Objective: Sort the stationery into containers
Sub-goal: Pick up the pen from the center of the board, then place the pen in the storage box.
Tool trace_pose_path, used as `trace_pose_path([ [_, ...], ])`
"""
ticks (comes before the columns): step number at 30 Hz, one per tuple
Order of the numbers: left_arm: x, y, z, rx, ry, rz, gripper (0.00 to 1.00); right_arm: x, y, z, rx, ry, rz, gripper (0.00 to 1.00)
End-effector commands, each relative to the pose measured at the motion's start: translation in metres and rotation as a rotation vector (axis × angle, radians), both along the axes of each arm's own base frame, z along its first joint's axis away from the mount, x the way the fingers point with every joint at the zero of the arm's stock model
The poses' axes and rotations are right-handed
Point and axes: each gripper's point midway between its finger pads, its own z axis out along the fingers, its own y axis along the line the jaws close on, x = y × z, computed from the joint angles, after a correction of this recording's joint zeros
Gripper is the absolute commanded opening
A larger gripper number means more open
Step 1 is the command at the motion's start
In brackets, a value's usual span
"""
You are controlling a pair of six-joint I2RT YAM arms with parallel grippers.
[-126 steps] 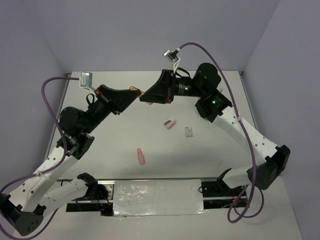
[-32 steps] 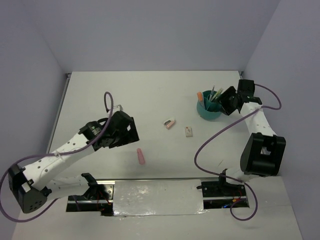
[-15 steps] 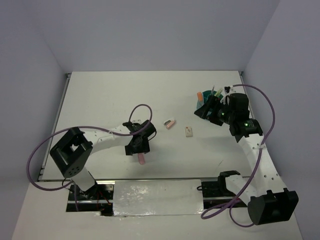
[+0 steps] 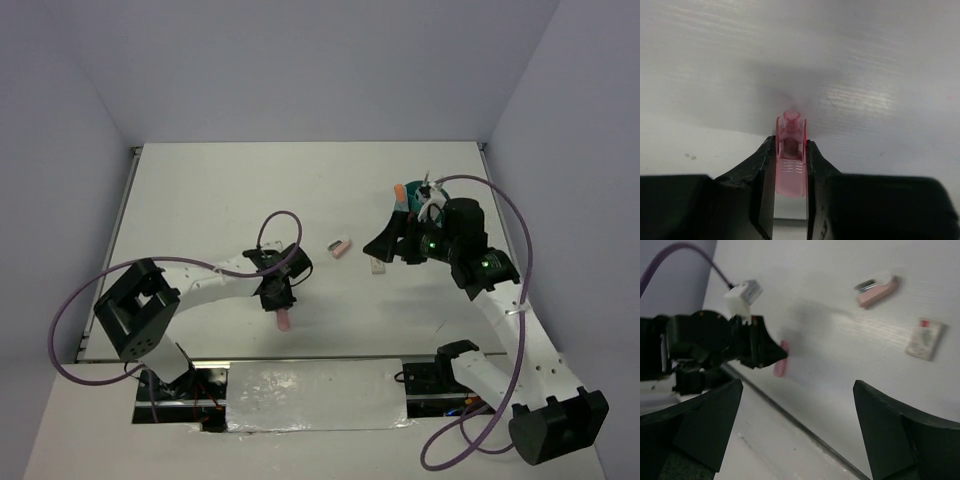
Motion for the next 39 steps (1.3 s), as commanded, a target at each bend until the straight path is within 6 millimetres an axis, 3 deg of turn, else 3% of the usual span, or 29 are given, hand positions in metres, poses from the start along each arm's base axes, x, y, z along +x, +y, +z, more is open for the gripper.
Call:
trace_pose_path([
  [1, 0.009, -0.027, 0.045, -0.144, -0.098, 0.016, 0.0, -0.027, 0.039, 0.005, 0.093, -0.035, 0.198, 1.0],
  [3, 0.019, -0.044, 0.08, -0.23, -0.163, 0.046, 0.0, -0.037, 0.053, 0.007, 0.198, -0.072, 0.214, 1.0],
  [4, 0.027, -0.052, 0.109, -0.288, -0.209, 0.067, 0.0, -0.046, 0.065, 0.02, 0.234, -0.149, 0.258, 1.0],
  [7, 0.036, -0.058, 0.15, -0.343, -0.247, 0.141, 0.0, -0.053, 0.077, 0.005, 0.181, -0.156, 0.261, 0.97],
  [10, 0.042, -0.071, 0.177, -0.397, -0.26, 0.149, 0.0, -0.065, 0.097, -0.005, 0.187, -0.094, 0.324, 0.89],
  [13, 0.045, -0.083, 0.19, -0.45, -0.264, 0.135, 0.0, -0.068, 0.112, -0.007, 0.21, -0.063, 0.343, 0.85],
  [18, 0.043, -0.098, 0.201, -0.511, -0.254, 0.104, 0.0, -0.049, 0.113, -0.012, 0.163, -0.046, 0.236, 0.76],
  [25, 0.036, -0.101, 0.201, -0.55, -0.245, 0.091, 0.0, -0.028, 0.12, -0.006, 0.15, -0.052, 0.184, 0.66],
  [32, 0.035, -0.103, 0.202, -0.563, -0.235, 0.09, 0.0, -0.034, 0.145, 0.006, 0.233, -0.035, 0.281, 0.38],
  [35, 0.037, -0.104, 0.21, -0.58, -0.256, 0.088, 0.0, -0.042, 0.154, 0.009, 0.29, -0.01, 0.327, 0.35],
  [37, 0.04, -0.103, 0.213, -0.58, -0.275, 0.087, 0.0, -0.044, 0.155, 0.01, 0.316, 0.001, 0.329, 0.2],
  [38, 0.042, -0.103, 0.215, -0.58, -0.28, 0.088, 0.01, -0.044, 0.154, 0.008, 0.316, 0.007, 0.322, 0.03],
  [39, 0.043, -0.101, 0.216, -0.573, -0.286, 0.084, 0.19, -0.042, 0.153, 0.008, 0.317, 0.013, 0.299, 0.0],
])
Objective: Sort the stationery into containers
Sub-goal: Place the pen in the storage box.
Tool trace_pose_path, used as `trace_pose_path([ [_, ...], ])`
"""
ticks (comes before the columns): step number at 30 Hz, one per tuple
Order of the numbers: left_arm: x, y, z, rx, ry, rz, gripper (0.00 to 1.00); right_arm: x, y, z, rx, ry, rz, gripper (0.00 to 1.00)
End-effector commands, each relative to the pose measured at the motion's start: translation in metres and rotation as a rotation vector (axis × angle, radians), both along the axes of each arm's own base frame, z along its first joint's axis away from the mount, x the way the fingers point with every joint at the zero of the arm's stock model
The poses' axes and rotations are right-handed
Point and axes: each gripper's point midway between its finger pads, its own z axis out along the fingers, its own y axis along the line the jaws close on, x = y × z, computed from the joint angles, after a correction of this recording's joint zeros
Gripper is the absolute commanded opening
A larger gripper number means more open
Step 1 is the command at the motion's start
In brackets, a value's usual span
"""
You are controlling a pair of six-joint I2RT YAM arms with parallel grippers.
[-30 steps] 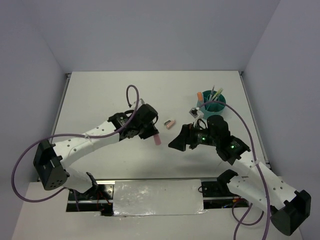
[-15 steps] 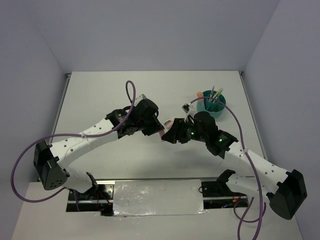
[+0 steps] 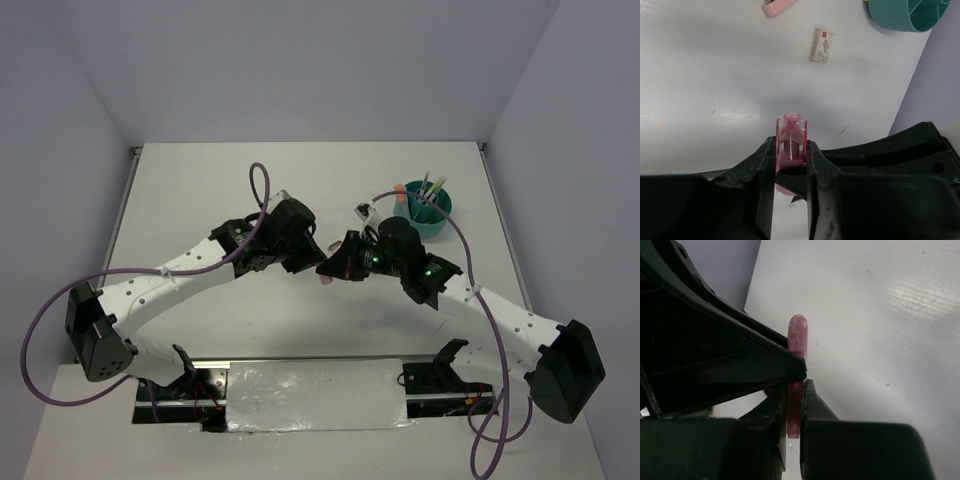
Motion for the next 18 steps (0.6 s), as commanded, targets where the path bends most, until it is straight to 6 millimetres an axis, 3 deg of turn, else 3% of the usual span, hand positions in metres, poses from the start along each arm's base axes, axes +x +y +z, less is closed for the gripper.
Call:
trace_pose_path([
  [1, 0.008, -0.007, 0.028, -0.059, -0.058, -0.005, 0.37, 0.001, 0.011, 0.037, 0.124, -0.058, 0.018, 0.0],
  [2, 0.009, -0.004, 0.027, -0.042, -0.054, 0.005, 0.55, 0.006, 0.006, 0.032, 0.106, -0.04, -0.015, 0.0],
  [3, 0.016, 0.004, 0.029, -0.015, -0.065, 0.037, 0.97, 0.01, -0.003, 0.022, 0.067, 0.017, -0.061, 0.0],
  [4, 0.015, 0.018, 0.027, 0.038, -0.043, 0.063, 0.99, 0.027, -0.018, 0.017, 0.038, 0.032, -0.161, 0.0],
  [6, 0.023, 0.045, 0.028, 0.096, -0.041, 0.14, 0.99, 0.036, -0.052, -0.01, -0.068, 0.169, -0.334, 0.0],
  [8, 0.026, 0.074, 0.031, 0.152, -0.054, 0.193, 0.99, 0.056, -0.106, -0.029, -0.145, 0.251, -0.587, 0.0],
  [11, 0.034, 0.113, 0.038, 0.196, -0.098, 0.267, 0.99, 0.079, -0.169, -0.032, -0.199, 0.275, -0.832, 0.0],
  [14, 0.029, 0.128, 0.037, 0.225, -0.117, 0.26, 0.99, 0.1, -0.219, -0.027, -0.257, 0.309, -0.963, 0.0],
  [15, 0.027, 0.129, 0.035, 0.229, -0.112, 0.25, 0.99, 0.109, -0.23, -0.043, -0.301, 0.36, -0.983, 0.0],
  [17, 0.021, 0.128, 0.023, 0.238, -0.085, 0.214, 0.99, 0.123, -0.249, -0.045, -0.312, 0.406, -1.011, 0.0],
  [18, 0.018, 0.128, 0.015, 0.248, -0.065, 0.199, 0.99, 0.131, -0.258, -0.057, -0.317, 0.45, -1.017, 0.0],
])
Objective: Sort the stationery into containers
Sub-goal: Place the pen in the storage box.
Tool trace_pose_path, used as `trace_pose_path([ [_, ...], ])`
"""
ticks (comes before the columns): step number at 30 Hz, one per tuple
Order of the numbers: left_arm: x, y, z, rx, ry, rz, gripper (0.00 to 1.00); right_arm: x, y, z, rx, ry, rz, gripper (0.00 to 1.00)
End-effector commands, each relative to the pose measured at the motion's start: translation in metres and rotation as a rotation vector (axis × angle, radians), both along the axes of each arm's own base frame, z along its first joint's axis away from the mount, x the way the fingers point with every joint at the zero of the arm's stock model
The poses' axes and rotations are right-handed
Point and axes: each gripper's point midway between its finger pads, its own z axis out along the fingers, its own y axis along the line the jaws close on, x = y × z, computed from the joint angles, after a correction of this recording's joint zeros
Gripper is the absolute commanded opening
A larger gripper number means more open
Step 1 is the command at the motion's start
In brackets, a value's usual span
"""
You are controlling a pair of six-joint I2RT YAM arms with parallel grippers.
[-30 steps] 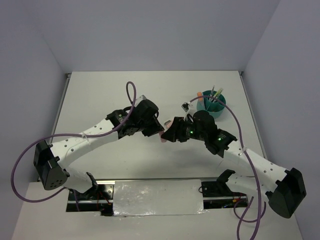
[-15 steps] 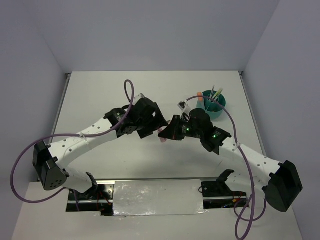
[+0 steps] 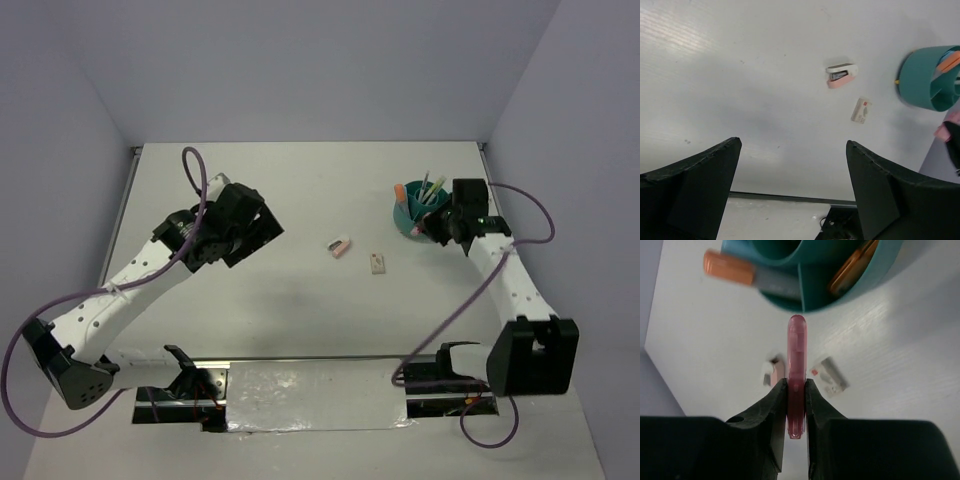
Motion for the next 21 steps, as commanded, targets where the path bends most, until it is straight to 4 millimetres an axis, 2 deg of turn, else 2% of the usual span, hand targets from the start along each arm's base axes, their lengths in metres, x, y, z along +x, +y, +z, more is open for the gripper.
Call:
trace_pose_path([
  [1, -0.012, 0.004, -0.026, 0.068, 0.068, -0.069, 0.99, 0.015, -0.026, -0.012, -0.013, 0.093, -0.029, 0.0],
  [4, -0.019, 0.01, -0.04, 0.104, 0.107, -0.084, 0.99, 0.026, -0.034, -0.012, 0.005, 0.09, -0.062, 0.0],
  [8, -0.025, 0.015, -0.045, 0.121, 0.112, -0.097, 0.99, 0.041, -0.046, -0.009, 0.008, 0.075, -0.103, 0.0],
  [11, -0.029, 0.018, -0.047, 0.131, 0.111, -0.11, 0.99, 0.052, -0.046, -0.009, 0.04, 0.066, -0.086, 0.0],
  [15, -0.039, 0.029, -0.064, 0.165, 0.147, -0.102, 0.99, 0.059, -0.045, -0.004, 0.063, 0.038, -0.092, 0.02],
  [21, -0.048, 0.031, -0.081, 0.163, 0.18, -0.116, 0.99, 0.067, -0.049, -0.009, 0.094, 0.062, -0.12, 0.08],
])
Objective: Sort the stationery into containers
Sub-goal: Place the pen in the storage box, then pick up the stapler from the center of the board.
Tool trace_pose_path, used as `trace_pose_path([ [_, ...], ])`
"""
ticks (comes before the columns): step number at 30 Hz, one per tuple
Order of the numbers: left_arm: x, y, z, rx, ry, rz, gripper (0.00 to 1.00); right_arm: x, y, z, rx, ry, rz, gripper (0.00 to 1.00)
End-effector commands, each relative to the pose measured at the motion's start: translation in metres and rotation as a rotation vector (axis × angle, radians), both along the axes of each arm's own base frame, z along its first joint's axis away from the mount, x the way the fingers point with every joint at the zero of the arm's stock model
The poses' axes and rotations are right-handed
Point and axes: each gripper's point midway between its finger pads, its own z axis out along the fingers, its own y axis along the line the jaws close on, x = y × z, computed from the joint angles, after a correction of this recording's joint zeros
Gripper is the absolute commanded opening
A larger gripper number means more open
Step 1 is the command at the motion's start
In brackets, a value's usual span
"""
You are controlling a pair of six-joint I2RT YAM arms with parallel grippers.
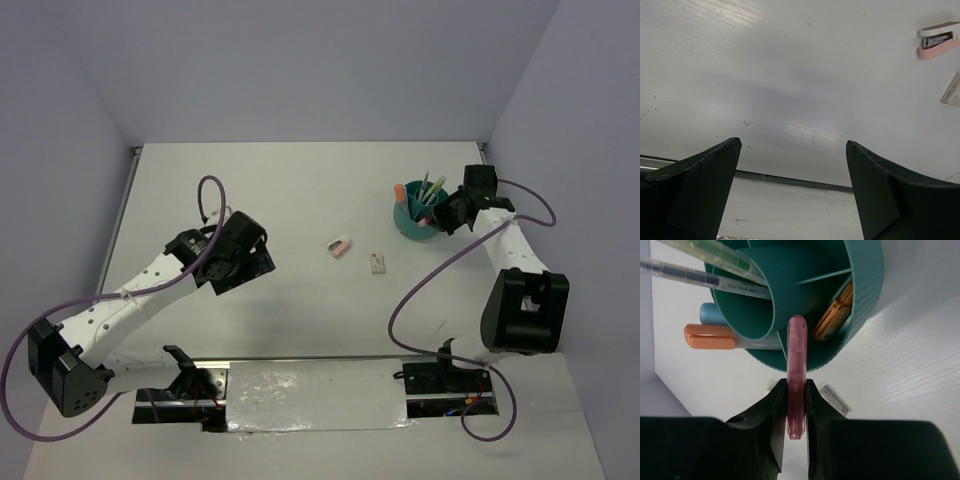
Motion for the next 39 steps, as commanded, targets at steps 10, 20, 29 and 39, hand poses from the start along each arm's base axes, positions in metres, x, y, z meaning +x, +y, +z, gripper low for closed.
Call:
trace_pose_path([
  [10, 0.004, -0.002, 0.008, 0.011, -0.016, -0.057, 0.99, 0.029, -0.013, 0.017, 0.031, -0.04, -0.038, 0.54],
  [20, 0.042, -0.071, 0.004, -0.068, -0.097, -0.367, 0.99, 0.021, -0.006, 0.098, -0.075, -0.239, 0.079, 0.74],
  [29, 0.107, -0.165, -0.054, 0.172, -0.161, -0.811, 0.97, -0.055, 0.055, 0.134, -0.147, -0.411, 0.425, 0.78],
  [39, 0.151, -0.191, -0.119, 0.356, -0.184, -0.944, 0.98, -0.128, 0.093, 0.133, -0.126, -0.439, 0.65, 0.78],
])
